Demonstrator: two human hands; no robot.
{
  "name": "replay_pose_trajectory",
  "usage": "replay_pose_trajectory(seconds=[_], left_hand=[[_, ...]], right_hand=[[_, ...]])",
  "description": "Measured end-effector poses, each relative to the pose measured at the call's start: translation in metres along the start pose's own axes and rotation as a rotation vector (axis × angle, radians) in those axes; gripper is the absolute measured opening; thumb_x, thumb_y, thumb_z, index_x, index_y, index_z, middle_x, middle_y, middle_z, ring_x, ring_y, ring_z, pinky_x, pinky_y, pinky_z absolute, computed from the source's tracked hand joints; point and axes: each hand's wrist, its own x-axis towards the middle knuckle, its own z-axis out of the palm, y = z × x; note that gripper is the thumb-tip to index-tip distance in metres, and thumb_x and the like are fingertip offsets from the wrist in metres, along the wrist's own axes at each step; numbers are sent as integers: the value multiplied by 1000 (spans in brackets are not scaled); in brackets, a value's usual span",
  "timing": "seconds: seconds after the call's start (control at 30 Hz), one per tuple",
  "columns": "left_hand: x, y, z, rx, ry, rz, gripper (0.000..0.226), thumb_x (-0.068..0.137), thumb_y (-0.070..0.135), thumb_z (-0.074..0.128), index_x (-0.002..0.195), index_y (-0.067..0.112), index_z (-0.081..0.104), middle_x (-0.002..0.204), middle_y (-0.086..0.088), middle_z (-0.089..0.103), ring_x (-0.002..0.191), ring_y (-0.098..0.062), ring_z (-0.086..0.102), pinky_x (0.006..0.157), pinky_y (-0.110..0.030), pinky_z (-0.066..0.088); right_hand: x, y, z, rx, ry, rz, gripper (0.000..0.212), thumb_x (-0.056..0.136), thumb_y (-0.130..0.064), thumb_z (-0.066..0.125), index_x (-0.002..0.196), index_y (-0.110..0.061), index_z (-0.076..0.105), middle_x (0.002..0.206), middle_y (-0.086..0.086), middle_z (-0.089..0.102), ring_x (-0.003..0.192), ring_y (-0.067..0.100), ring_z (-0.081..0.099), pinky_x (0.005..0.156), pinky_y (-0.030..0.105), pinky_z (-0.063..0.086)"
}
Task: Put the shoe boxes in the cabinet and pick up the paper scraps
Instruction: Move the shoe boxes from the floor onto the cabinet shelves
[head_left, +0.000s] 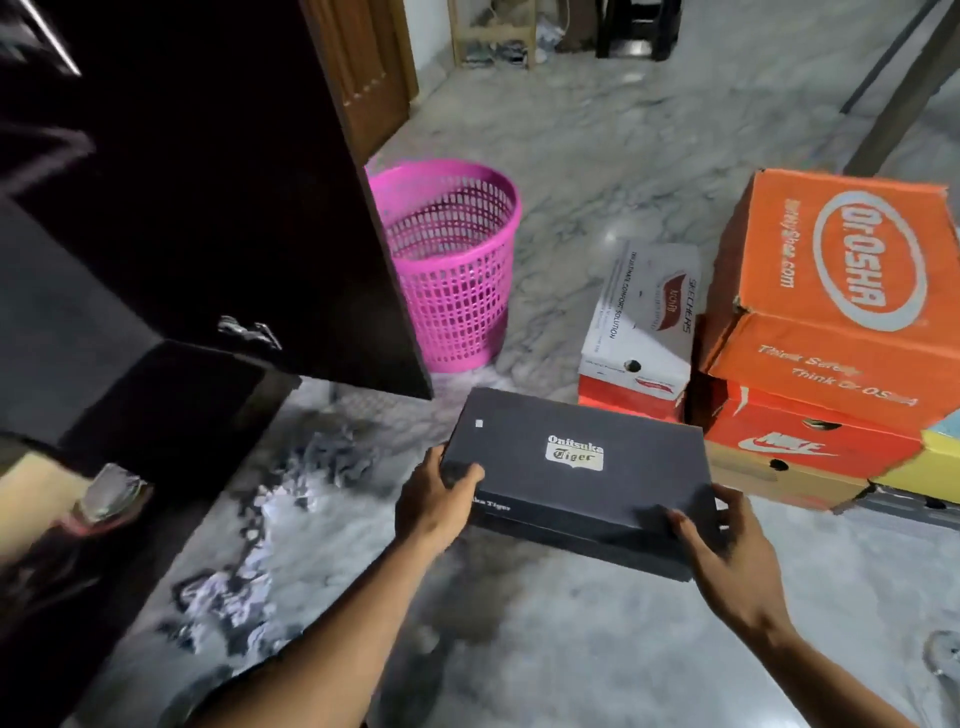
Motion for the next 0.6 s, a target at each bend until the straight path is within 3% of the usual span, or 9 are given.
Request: replay_pose_trajectory(seconds=[0.07, 0.13, 0.2, 0.33, 0.43, 0.47, 0.53, 0.6], left_hand=[[1, -7, -40, -47, 108, -31, 38, 88, 49, 60, 122, 32, 60, 115, 2, 71, 104, -27, 65, 89, -35, 50], [-4, -15, -77, -115, 206, -53, 46, 80, 58, 57, 120, 34, 60, 116, 4, 71, 108, -28, 66, 94, -37, 51], [-10, -29, -117, -194, 327, -69, 57, 71, 65, 53, 120, 36, 58, 115, 6, 71, 106, -27, 67, 96, -41, 54], [-20, -62, -189, -363, 617, -75, 45, 78, 50, 66, 119, 35, 56, 106, 12, 67, 104, -21, 63, 97, -39, 51], [-28, -88, -230, -509, 799, -50, 38, 82, 43, 69, 116, 33, 54, 107, 7, 69, 106, -23, 66, 93, -41, 53], [-32, -94, -242, -557, 863, -45, 35, 88, 35, 70, 118, 29, 53, 105, 8, 68, 103, -22, 66, 88, -37, 53], [-40, -104, -266, -620, 1008, -77, 34, 94, 26, 68, 123, 23, 51, 106, 9, 65, 97, -16, 63, 81, -28, 48], [-45, -119, -288, -632, 1165, -135, 42, 91, 34, 68, 128, 22, 53, 116, 0, 66, 102, -20, 62, 84, -34, 49]], right_hand=[[2, -41, 17, 34, -48, -113, 77, 81, -67, 69, 138, -21, 48, 129, 5, 65, 104, 31, 65, 95, 49, 57], [5, -81, 32, 61, -101, -232, 68, 82, -58, 68, 133, -16, 52, 113, -4, 65, 95, 27, 64, 91, 32, 56], [9, -123, 53, 57, -184, -330, 62, 87, -59, 70, 128, -17, 54, 109, 0, 67, 89, 21, 67, 75, 21, 52], [15, -194, 108, 61, -334, -459, 52, 91, -37, 75, 135, -19, 54, 116, 10, 69, 90, 27, 71, 65, 28, 52], [10, -244, 151, 72, -375, -590, 84, 71, -84, 63, 133, -29, 55, 112, 4, 71, 86, 24, 73, 68, 41, 60], [8, -260, 166, 85, -414, -624, 89, 68, -89, 58, 134, -29, 56, 113, 3, 71, 88, 23, 74, 70, 41, 60], [4, -292, 201, 93, -464, -695, 79, 76, -77, 59, 138, -29, 55, 117, 5, 71, 95, 26, 73, 74, 41, 62], [-8, -326, 234, 96, -484, -764, 62, 86, -60, 64, 139, -31, 56, 118, 5, 70, 97, 28, 71, 79, 41, 59]])
